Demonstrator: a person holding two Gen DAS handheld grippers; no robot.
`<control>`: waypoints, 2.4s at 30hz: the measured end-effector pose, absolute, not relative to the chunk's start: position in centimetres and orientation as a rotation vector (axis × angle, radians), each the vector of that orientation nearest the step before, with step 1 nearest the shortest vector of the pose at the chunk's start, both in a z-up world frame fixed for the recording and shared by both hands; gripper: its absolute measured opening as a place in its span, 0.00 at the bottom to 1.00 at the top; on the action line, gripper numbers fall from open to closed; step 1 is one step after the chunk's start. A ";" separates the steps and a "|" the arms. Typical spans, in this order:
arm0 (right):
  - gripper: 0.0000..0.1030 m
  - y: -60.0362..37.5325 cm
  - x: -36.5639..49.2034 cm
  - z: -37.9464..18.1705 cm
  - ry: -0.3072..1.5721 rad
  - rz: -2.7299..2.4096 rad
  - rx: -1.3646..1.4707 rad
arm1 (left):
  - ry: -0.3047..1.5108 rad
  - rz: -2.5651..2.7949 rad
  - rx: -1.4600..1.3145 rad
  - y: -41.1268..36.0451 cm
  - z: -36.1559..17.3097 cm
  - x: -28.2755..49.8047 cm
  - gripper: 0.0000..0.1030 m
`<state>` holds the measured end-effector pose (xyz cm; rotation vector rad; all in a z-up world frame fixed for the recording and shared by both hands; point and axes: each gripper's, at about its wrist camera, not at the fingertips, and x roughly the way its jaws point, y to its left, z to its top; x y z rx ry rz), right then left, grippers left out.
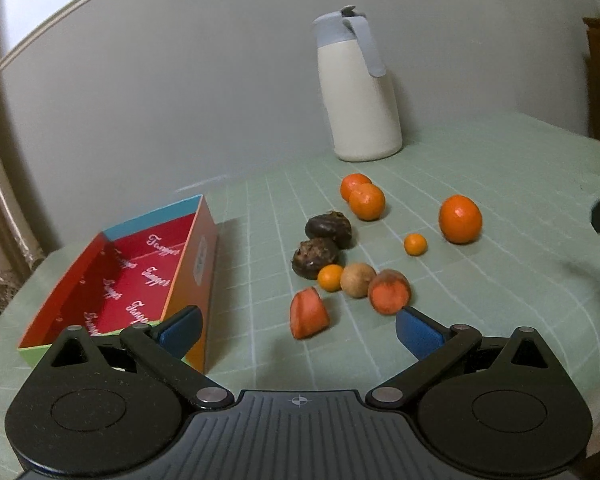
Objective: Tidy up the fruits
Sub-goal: 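Reach the left tool to the red-orange cut fruit and close on it, then carry the cut fruit with the left tool into the box and release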
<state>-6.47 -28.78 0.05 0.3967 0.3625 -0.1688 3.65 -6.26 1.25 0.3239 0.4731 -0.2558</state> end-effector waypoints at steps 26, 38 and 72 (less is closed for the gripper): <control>1.00 -28.8 -5.5 -0.1 0.370 -0.200 0.390 | 0.600 -0.267 0.237 -6.8 -0.9 8.1 0.25; 1.00 -28.7 -5.5 -0.3 0.372 -0.198 0.378 | 0.574 -0.290 0.218 -6.4 -0.2 7.6 0.25; 1.00 -27.6 -5.2 -0.2 0.377 -0.179 0.365 | 0.370 -0.067 0.240 -3.3 2.6 6.8 0.24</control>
